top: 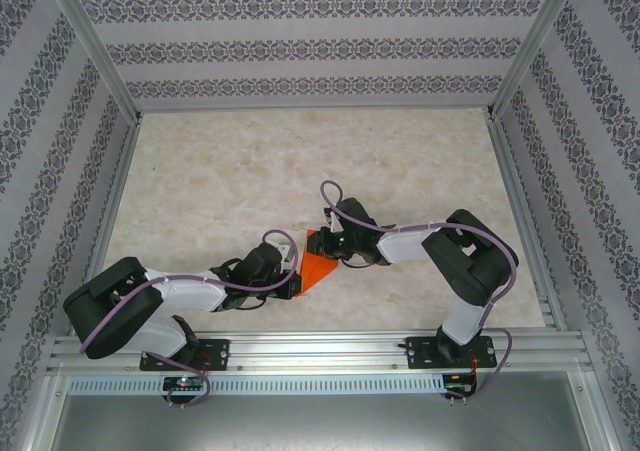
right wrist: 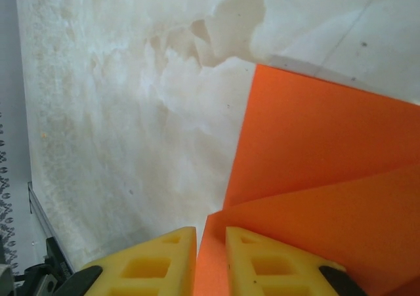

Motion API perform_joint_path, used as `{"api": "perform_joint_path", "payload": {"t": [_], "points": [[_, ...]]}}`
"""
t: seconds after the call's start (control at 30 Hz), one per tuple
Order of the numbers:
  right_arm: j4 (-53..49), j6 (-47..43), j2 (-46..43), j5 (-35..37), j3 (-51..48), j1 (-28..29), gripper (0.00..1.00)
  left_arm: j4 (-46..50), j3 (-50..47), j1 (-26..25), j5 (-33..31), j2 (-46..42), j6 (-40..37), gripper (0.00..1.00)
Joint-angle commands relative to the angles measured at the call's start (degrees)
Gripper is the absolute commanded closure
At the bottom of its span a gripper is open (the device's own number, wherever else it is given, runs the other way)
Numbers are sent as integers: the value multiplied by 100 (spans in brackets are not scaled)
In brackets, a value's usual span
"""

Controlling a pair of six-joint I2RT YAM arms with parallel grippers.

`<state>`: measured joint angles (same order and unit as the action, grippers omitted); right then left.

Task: Fold a paper plane with a square sheet of paper (pick it up from the middle)
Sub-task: Fourth fold the wing at the center of the table.

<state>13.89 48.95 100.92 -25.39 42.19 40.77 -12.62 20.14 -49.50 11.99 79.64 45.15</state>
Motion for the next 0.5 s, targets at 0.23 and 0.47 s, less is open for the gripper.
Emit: {"api": "perform_joint_path", "payload": {"t": [0.23,0.47], "points": [[159,-62,404,-68,190,7,80,405,-269,80,-47,155,147,100],[-282,-100,624,140,241,-20,82,541,-244,80,-55,34,107,100]]}}
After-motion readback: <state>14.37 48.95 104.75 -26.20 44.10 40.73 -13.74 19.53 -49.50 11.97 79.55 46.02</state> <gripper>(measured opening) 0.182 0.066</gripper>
